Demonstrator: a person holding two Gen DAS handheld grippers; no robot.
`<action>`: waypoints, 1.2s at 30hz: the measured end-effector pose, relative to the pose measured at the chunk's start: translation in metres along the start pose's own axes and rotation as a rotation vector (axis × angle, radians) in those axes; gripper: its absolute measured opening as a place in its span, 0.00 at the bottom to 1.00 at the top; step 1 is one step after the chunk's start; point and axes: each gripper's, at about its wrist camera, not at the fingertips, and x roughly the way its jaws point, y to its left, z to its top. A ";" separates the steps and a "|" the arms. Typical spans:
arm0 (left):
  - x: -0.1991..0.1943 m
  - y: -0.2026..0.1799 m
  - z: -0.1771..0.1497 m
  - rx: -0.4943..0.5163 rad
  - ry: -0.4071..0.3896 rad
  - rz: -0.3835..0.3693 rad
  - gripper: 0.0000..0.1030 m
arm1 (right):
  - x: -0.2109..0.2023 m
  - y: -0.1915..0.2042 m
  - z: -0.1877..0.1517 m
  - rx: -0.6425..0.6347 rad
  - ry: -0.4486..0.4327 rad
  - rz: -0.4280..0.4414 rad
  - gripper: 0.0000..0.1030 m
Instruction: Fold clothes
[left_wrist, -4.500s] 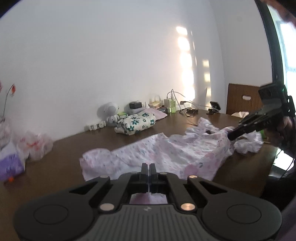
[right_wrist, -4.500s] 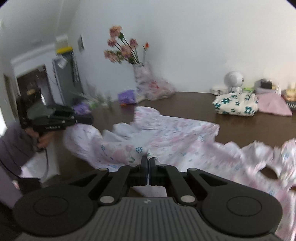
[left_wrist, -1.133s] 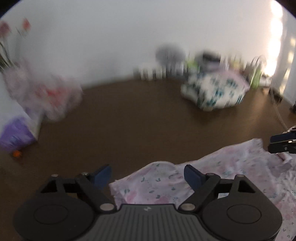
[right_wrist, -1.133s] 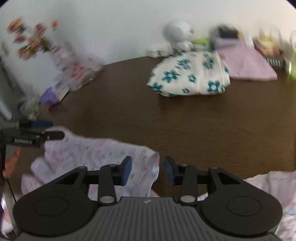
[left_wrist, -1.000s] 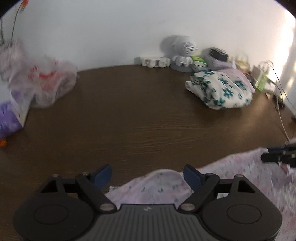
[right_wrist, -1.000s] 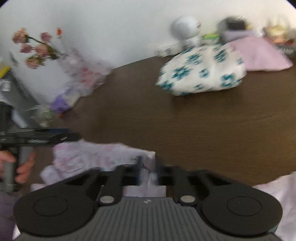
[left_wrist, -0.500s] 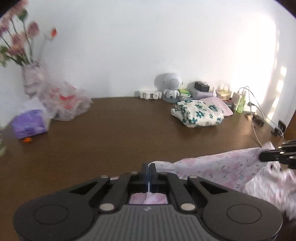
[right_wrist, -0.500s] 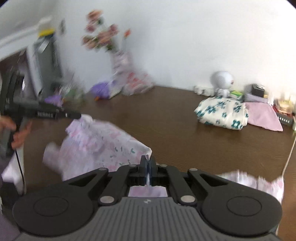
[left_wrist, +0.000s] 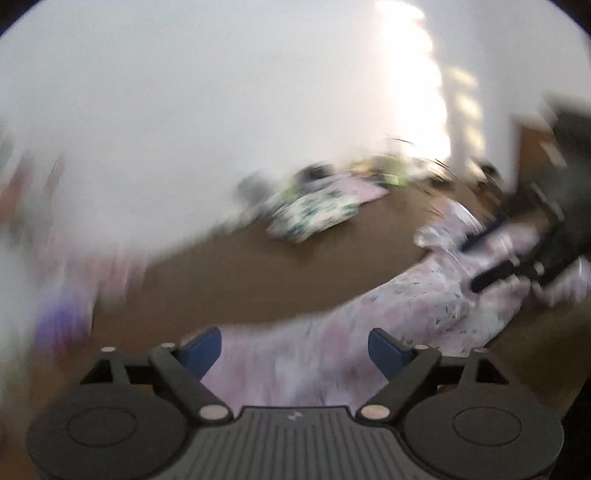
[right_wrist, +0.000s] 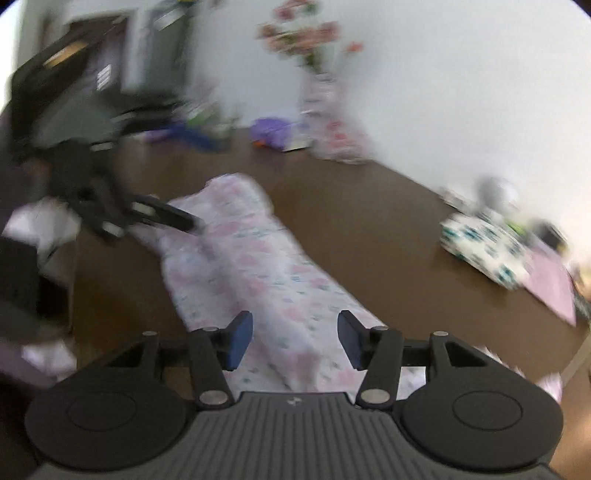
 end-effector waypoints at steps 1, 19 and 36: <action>0.013 -0.009 0.004 0.111 0.003 -0.034 0.84 | 0.008 0.003 0.001 -0.031 0.019 -0.007 0.47; 0.031 -0.051 -0.037 0.190 0.172 -0.024 0.07 | 0.004 0.055 -0.023 -0.351 0.031 -0.178 0.26; 0.070 0.017 -0.022 -0.469 0.127 0.068 0.48 | 0.049 -0.008 -0.015 0.396 0.057 -0.287 0.26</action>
